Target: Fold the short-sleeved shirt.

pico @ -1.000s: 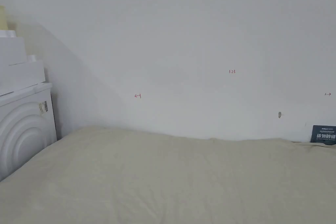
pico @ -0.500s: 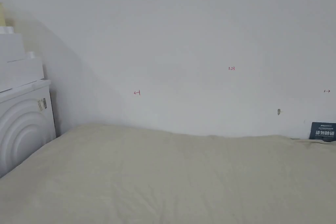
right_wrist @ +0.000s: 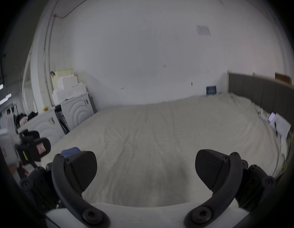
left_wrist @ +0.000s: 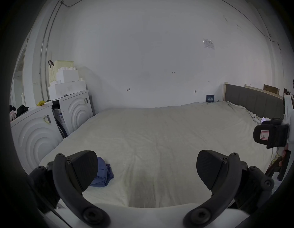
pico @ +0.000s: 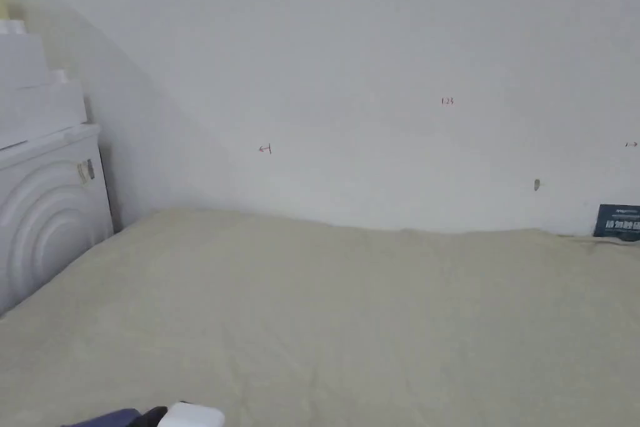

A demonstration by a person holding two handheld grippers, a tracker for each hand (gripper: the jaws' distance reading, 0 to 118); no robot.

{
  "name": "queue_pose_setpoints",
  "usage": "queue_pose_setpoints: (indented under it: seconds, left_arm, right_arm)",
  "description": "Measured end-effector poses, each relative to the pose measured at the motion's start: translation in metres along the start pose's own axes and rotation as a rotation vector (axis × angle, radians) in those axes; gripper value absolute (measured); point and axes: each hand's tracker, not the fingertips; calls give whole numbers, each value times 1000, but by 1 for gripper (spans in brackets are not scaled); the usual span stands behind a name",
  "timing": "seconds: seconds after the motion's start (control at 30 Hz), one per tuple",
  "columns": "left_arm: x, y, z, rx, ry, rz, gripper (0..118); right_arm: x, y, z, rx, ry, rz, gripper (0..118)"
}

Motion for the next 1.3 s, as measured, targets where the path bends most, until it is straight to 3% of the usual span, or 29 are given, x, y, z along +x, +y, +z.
queue_pose_setpoints:
  seconds: [0.13, 0.3, 0.43, 0.63, 0.7, 0.77, 0.83, 0.9, 0.97, 1.07, 1.13, 1.2, 1.27, 1.3]
  left_arm:
    - [-1, 3, -3, -10, -4, 7, 118]
    - [-3, 7, -9, -22, -4, 23, 118]
    - [-3, 9, -9, -21, -5, 21, 118]
    - [-1, 12, -8, 0, -1, 12, 118]
    - [0, 14, -8, 3, -10, 17, 118]
    - [1, 18, -10, 9, -13, 21, 118]
    - [2, 23, -14, 24, -21, 8, 118]
    - [4, 30, -20, 35, -19, 4, 118]
    - [4, 36, -29, 59, -19, 22, 118]
    - [3, 44, -39, 78, -45, 39, 118]
    - [2, 43, -40, 69, -37, -3, 118]
    - [7, 38, -34, 53, 89, -4, 118]
    - [5, 34, -31, 39, 61, -23, 118]
    - [3, 32, -28, 44, 54, -23, 118]
  right_arm:
    - [-4, 6, 4, 4, 0, 83, 117]
    - [-20, 6, 10, 21, -77, 104, 117]
    - [-27, 6, 11, 38, -63, 144, 117]
    - [-26, 11, -1, 41, -181, 34, 117]
    - [-19, 14, -7, 13, -144, -17, 117]
    - [-19, 14, -6, 63, -200, -29, 117]
    - [-19, 17, -9, 63, -182, -16, 117]
    - [-21, 22, -18, 88, -266, -22, 117]
    - [-23, 28, -25, 144, -200, 51, 117]
    - [-19, 28, -29, 277, -102, 43, 117]
    - [-17, 33, -31, 226, -99, -7, 117]
    - [-16, 30, -27, 211, -38, 1, 117]
    - [-19, 27, -21, 228, 23, 48, 117]
    - [-21, 28, -18, 211, 5, 67, 117]
